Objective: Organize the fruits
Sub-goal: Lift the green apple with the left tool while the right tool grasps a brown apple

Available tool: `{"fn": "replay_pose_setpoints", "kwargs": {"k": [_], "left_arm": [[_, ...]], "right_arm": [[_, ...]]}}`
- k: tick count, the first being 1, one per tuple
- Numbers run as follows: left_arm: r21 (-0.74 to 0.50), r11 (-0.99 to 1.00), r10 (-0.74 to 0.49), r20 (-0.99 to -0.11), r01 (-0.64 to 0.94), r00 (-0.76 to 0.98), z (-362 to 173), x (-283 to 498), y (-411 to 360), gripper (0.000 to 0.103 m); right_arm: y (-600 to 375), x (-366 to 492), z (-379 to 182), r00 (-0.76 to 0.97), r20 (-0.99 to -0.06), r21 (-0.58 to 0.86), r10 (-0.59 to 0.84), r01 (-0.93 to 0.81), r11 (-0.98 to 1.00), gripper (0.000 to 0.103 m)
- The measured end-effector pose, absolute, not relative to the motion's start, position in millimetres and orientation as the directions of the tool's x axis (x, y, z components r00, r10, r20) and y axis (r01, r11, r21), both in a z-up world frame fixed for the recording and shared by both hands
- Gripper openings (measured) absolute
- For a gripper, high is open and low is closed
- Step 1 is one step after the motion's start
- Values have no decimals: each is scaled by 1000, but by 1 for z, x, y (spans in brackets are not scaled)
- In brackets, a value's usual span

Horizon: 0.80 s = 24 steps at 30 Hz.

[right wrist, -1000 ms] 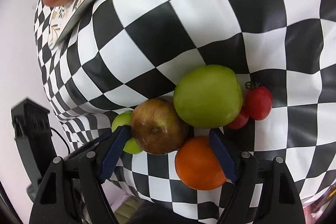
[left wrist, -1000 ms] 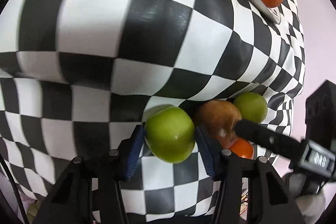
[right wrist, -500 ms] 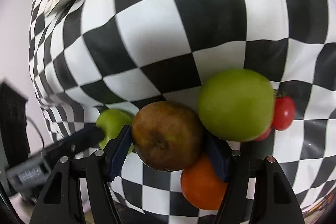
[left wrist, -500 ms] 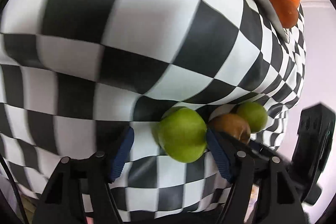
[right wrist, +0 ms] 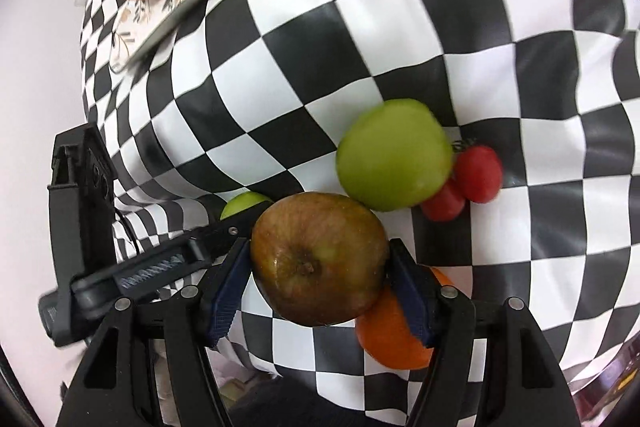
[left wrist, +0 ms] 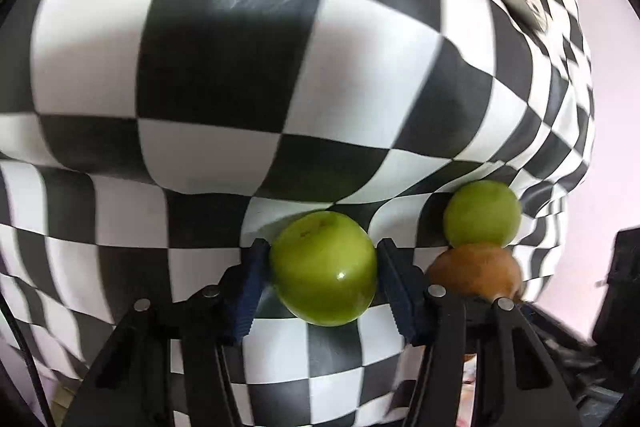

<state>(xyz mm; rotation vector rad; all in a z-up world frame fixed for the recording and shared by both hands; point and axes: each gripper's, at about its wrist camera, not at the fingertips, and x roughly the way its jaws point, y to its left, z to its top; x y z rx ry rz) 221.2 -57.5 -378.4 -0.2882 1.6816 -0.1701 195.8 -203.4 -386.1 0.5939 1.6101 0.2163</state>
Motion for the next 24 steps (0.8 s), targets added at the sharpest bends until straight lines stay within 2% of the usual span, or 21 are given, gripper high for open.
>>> {"fn": "replay_pose_setpoints", "kwargs": {"k": [7,12,19,24], "left_arm": [[-110,994,-110,-991,-14,-76,-349,216,1,53],[-206,973,-219,-968,-108,-124,-371,223,31,54],[-142,988,-149,-984,-67,-98,-369,231,24,52],[-152,986,-154,-988,-75,-22,-338,228,30,52]], "right_arm": [[-219,195,-378,-4,-864,487,504,251,837,70],[-170,193,-392,-14,-862,490,507,237,839,70],[-148,199,-402,-45,-876,462,480,206,862,70],[-142,199,-389,-8,-884,457,467,184,870,70]]}}
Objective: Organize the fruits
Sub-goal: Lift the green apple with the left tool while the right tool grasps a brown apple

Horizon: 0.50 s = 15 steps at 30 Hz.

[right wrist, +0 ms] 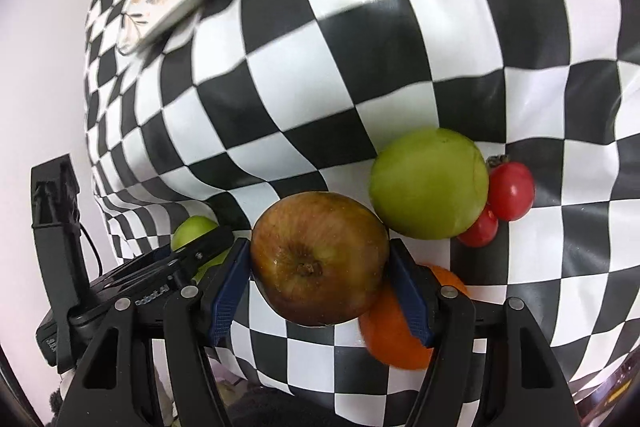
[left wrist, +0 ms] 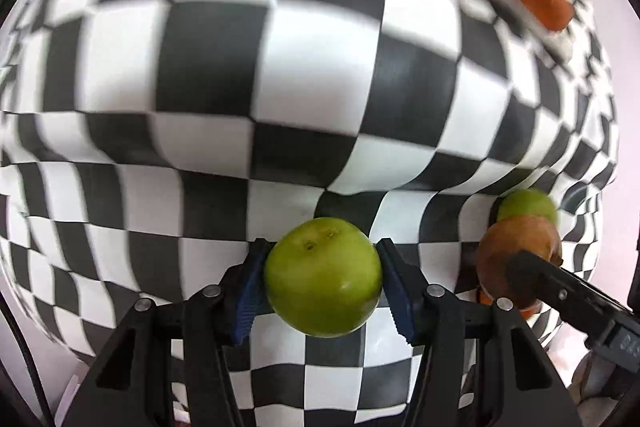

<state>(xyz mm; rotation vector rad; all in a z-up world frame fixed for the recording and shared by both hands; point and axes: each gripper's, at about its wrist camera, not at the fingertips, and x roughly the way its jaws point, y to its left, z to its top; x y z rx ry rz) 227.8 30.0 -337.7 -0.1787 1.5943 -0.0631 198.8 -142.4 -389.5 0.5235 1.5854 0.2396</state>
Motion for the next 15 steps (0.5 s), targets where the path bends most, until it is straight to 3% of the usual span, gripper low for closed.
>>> {"fn": "replay_pose_setpoints", "kwargs": {"k": [9,15], "left_arm": [[-143,990,-132,-954,-19,270,-221,243,27,52],[-73,997,-78,-925,25,373,-194,274,-3,52]], "right_arm": [[-141,216,-323,184,-876,468,445,106,877,70],[-121,250,-273,330,-872,381,360,-3,925,70]]}}
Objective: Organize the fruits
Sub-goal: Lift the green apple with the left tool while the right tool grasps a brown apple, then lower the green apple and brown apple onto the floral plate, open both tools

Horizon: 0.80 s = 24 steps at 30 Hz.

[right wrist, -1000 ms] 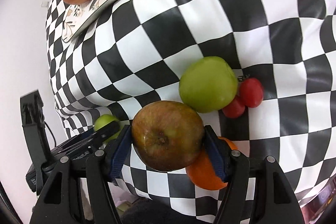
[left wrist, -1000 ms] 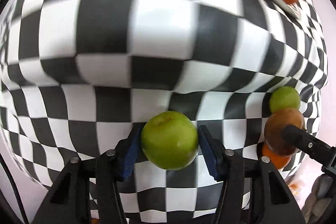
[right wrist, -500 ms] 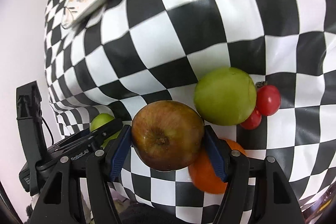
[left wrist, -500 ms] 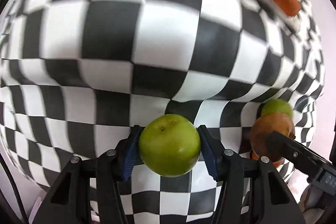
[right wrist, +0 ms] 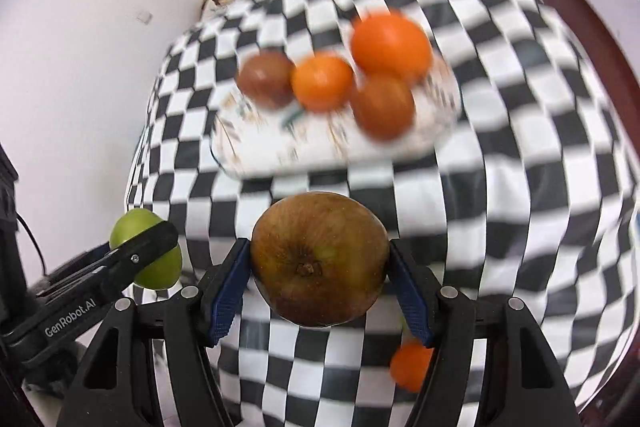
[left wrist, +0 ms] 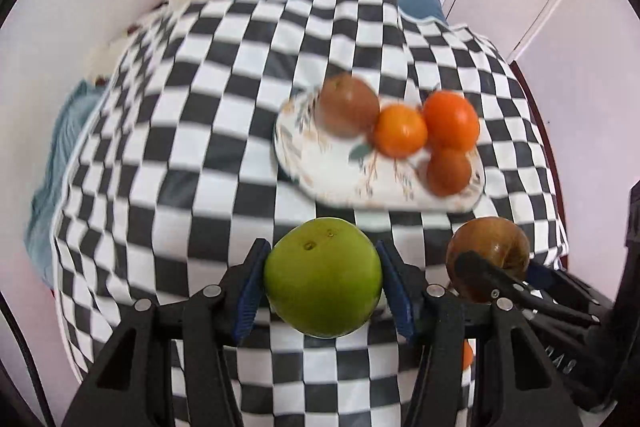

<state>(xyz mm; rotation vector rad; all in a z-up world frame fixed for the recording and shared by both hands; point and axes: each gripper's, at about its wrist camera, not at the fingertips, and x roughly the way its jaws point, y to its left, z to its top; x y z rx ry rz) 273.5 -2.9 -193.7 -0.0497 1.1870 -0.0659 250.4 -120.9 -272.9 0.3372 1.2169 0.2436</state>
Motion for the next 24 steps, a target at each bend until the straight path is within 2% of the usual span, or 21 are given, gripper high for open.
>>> {"fn": "replay_pose_setpoints", "kwargs": {"k": [6,14,18,24], "left_arm": [[-35,999,-45,-915,31,401,-196,299,-17,52],[-3,1000,-7,-927,11,375,-214,338,-4,52],[-47,999,-42,-941,-9,337,-224,354,3,52],[-188,981,-172,-958,-52,228,-244,379,15,52]], "right_arm": [[-105,282,-254,399,-874,286,277,-38,957,70],[-102,318,-270,382,-890,259,250,-29,965,70],[-100,329,-285,358,-899,262,251,-21,965,70],[-95,344,-301,328,-907,275,263,-9,961,70]]}}
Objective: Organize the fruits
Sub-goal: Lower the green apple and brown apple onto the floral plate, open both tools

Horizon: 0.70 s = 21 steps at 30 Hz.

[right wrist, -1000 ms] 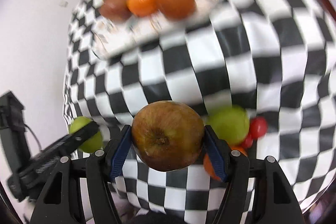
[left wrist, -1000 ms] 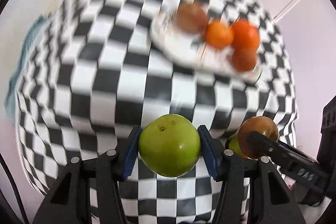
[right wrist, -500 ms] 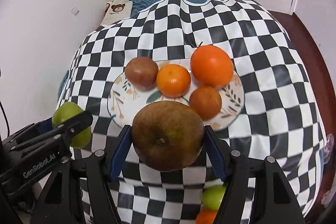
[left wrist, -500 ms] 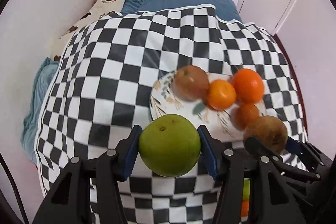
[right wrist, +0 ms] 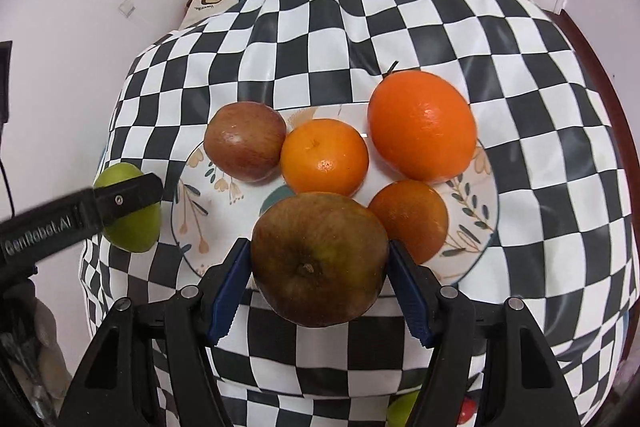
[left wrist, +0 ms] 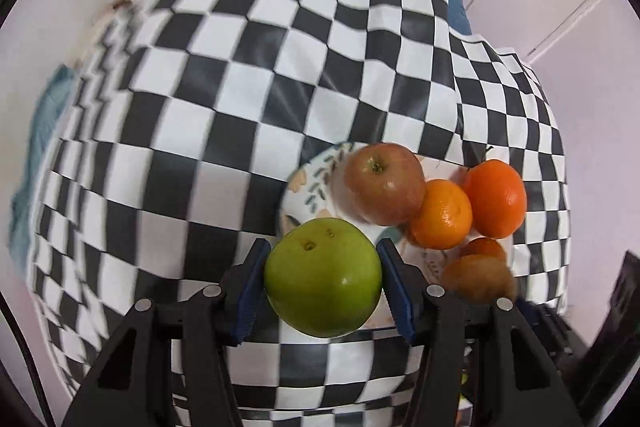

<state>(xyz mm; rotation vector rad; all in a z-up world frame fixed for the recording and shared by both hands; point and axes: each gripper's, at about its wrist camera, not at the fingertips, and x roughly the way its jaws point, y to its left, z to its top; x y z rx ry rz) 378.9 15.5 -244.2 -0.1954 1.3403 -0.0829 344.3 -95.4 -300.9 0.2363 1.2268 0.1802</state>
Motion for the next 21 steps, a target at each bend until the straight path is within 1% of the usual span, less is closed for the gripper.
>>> {"fn": "replay_pose_setpoints", "kwargs": {"k": [6,11,12,13,14,15,16,21], "left_arm": [[-348,925,-338,-937,-149,94,-278,392,27,52],[-387,900,-388,-921,-203,37,-294,394,31,52],[-381,903,-382,-923,-201,33,-295,395,29,52],[-376,907,-377,-926,-192,31,-295,396,28,61],[-387,905,-387,-921,-177,35,-293,396,26,69],[-402,902,-400,-915,-156,46,-289,396,22,87],[-396,906,-394,-918,-147,48,-286,398,20,95],[-303,950,-295,-950,-77,101,-265,393,14,96]], "right_arm": [[-89,356,-312,301,-905,312,300,-6,950,70],[-90,365,-326,266,-896,375,356,22,927,71],[-90,366,-330,252,-897,382,363,28,924,71],[-91,368,-335,233,-902,382,364,37,923,75],[-93,368,-337,229,-896,401,381,43,915,88],[-94,368,-337,236,-883,425,405,43,904,97],[-95,368,-336,241,-882,427,406,43,903,97],[-99,365,-322,266,-902,366,341,48,929,97]]}}
